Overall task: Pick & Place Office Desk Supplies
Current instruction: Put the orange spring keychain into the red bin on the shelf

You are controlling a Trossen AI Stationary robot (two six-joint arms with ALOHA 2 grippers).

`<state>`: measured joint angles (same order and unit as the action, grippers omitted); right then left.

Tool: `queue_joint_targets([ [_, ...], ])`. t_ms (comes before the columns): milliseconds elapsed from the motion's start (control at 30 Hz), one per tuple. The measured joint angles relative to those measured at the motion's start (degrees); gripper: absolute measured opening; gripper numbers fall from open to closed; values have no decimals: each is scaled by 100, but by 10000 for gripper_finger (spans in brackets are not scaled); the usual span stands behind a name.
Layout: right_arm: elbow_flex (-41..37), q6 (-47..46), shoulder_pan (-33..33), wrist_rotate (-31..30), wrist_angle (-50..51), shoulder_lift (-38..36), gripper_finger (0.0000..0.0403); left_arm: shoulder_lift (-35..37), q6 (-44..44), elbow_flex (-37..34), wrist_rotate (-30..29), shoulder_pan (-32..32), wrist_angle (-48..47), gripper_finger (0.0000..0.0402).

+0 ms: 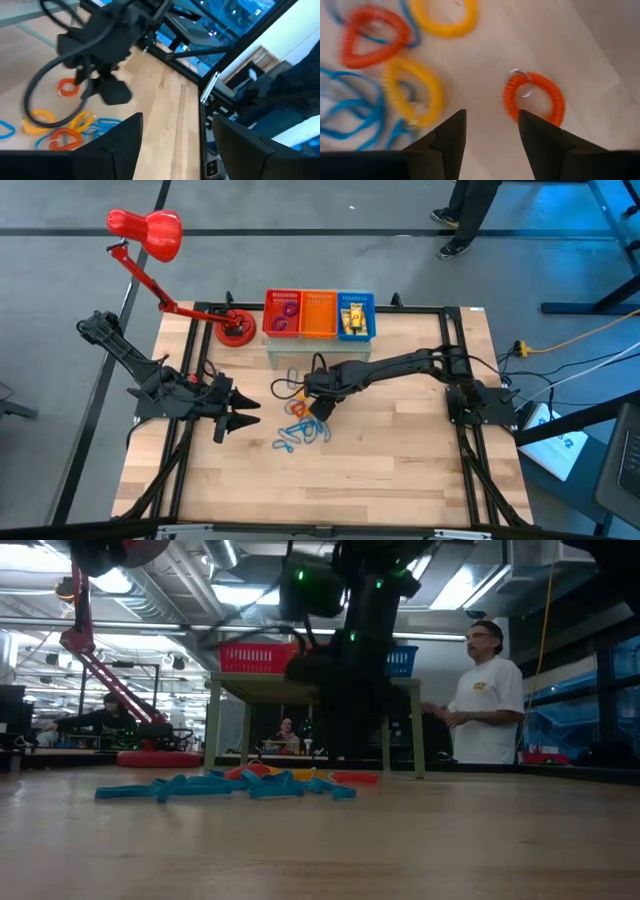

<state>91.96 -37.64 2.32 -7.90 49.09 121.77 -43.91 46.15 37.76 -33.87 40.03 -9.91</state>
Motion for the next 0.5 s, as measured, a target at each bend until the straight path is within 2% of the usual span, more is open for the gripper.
queue_joint_targets([
  [500,-2,414,-286,134,-121,53,179,-76,227,0,49,-360,1098,235],
])
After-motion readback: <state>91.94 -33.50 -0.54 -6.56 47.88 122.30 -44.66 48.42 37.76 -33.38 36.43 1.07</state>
